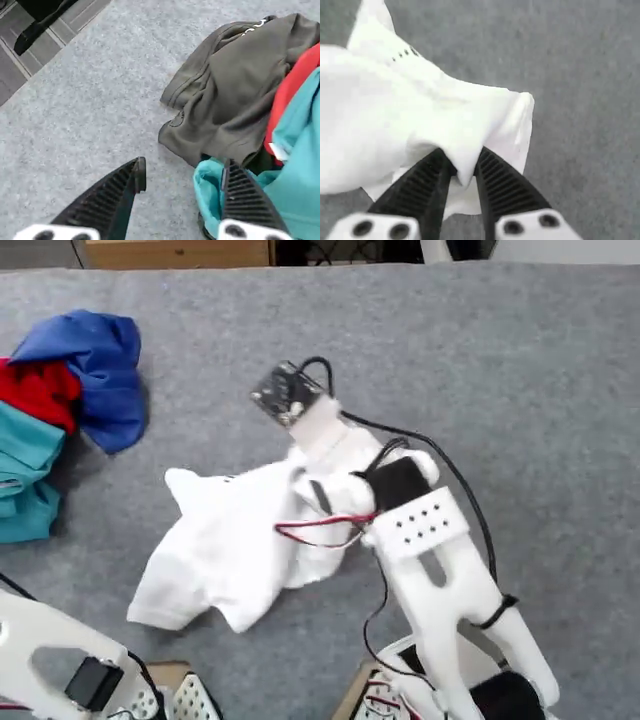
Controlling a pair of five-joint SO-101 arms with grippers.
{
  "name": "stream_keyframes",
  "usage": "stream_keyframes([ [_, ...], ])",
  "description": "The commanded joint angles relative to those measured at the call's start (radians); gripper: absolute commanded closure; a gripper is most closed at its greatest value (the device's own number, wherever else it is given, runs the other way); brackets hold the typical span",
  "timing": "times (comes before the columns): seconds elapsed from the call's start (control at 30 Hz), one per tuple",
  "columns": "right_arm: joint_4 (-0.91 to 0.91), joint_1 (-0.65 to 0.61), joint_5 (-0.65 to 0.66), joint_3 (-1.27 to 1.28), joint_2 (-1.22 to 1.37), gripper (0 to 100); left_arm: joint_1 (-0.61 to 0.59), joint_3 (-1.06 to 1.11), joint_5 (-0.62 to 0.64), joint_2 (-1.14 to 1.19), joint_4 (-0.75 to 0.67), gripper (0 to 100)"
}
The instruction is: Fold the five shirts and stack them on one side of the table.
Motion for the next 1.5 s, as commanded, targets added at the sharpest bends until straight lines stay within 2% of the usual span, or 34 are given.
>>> stream_keyframes([
  [0.0, 0.005, 0.121, 0.238, 0.09, 0.007, 98.4, 0.03, -0.041, -0.008, -0.103, 0.008, 74],
  [0.2, 0.008, 0.361, 0.508, 0.259, 0.001, 98.4, 0.101, -0.021, -0.008, -0.153, 0.009, 74],
  [0.3, 0.038, 0.512, 0.628, 0.283, 0.001, 98.4, 0.13, 0.062, -0.012, -0.186, 0.009, 74],
  [0.43, 0.13, 0.736, 0.861, 0.277, 0.001, 96.4, 0.134, 0.193, -0.051, -0.256, 0.009, 74],
  [0.57, 0.216, 0.928, 1.054, 0.202, 0.001, 76.3, 0.136, 0.298, -0.081, -0.304, 0.008, 74],
  [0.67, 0.273, 0.987, 1.092, 0.096, 0.001, 60.3, 0.136, 0.351, -0.091, -0.322, 0.008, 74],
  [0.73, 0.331, 0.985, 1.092, 0.019, -0.001, 54.4, 0.133, 0.372, -0.091, -0.33, 0.008, 74],
  [0.83, 0.474, 0.911, 1.091, -0.114, -0.001, 54.5, 0.124, 0.395, -0.091, -0.345, 0.008, 74],
  [0.93, 0.605, 0.76, 1.08, -0.225, -0.001, 60.3, 0.097, 0.438, -0.091, -0.374, 0.008, 74],
  [1.03, 0.595, 0.569, 0.931, -0.291, 0.005, 70.5, 0.076, 0.529, -0.091, -0.422, 0.008, 74],
  [1.17, 0.583, 0.235, 0.786, -0.34, 0.01, 86.3, 0.05, 0.691, -0.092, -0.505, 0.008, 76],
  [1.27, 0.494, 0.015, 0.652, -0.348, 0.033, 94.3, 0.041, 0.843, -0.095, -0.571, 0.006, 78],
  [1.37, 0.427, -0.129, 0.575, -0.355, 0.134, 93.6, 0.039, 1.01, -0.149, -0.624, 0.005, 78],
  [1.47, 0.416, -0.235, 0.522, -0.427, 0.298, 85.8, 0.036, 1.161, -0.184, -0.671, 0.003, 78],
])
